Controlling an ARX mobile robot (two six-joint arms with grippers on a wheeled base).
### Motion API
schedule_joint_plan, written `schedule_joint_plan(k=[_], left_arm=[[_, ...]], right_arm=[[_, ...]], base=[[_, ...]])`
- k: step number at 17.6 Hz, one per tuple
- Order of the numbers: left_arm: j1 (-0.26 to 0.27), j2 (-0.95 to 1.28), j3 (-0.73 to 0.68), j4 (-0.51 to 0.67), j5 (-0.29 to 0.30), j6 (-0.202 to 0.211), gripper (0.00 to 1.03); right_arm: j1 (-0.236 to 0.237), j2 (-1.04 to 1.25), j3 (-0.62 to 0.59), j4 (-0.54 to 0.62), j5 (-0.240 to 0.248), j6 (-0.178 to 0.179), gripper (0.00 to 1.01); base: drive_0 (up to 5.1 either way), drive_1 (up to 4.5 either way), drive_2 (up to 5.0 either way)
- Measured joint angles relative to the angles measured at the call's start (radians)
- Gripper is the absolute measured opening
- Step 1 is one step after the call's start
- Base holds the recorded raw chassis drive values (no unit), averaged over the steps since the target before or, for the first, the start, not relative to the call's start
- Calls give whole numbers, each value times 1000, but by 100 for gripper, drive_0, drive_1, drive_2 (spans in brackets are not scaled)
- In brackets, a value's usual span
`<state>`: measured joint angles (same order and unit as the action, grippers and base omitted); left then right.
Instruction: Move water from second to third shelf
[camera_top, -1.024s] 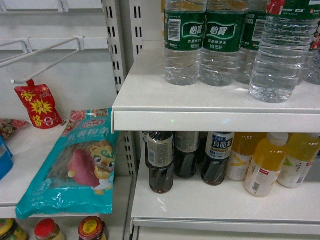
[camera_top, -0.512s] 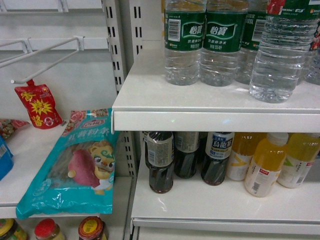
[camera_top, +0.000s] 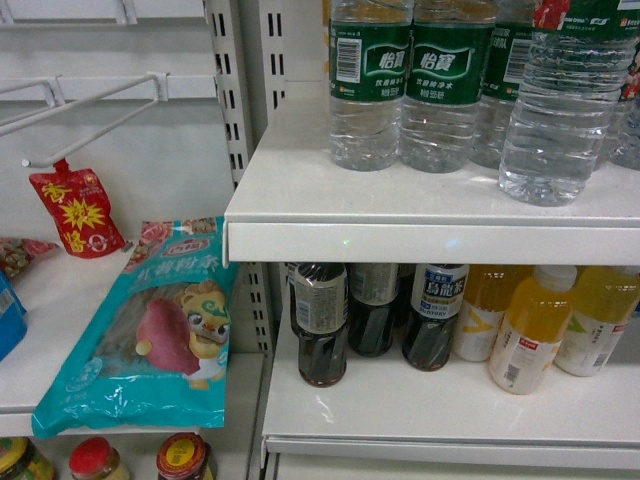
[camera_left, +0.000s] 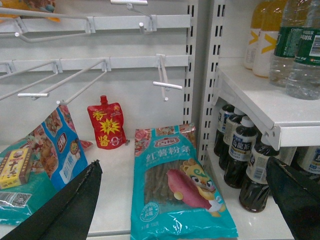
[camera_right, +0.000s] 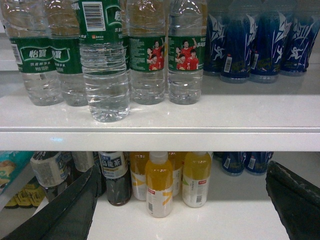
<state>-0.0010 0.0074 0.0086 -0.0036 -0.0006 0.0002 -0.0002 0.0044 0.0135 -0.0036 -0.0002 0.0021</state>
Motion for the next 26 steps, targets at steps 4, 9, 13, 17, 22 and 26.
schedule_joint_plan(k=[4,9,13,17,22,26], left_arm=[[0,0,0,0,0,0,98],[0,0,0,3,-1,0,98],[0,0,0,0,1,0,98],[0,0,0,0,2,0,98],[0,0,0,-2,0,0,98],[0,0,0,-1,0,0,98]], right_arm=[[0,0,0,0,0,0,98],[0,0,0,3,0,0,98],[0,0,0,0,0,1,98],[0,0,0,1,0,0,98],[0,0,0,-2,0,0,98],[0,0,0,-2,0,0,98]], base=[[0,0,0],[0,0,0],[0,0,0],[0,0,0],[0,0,0],[0,0,0]])
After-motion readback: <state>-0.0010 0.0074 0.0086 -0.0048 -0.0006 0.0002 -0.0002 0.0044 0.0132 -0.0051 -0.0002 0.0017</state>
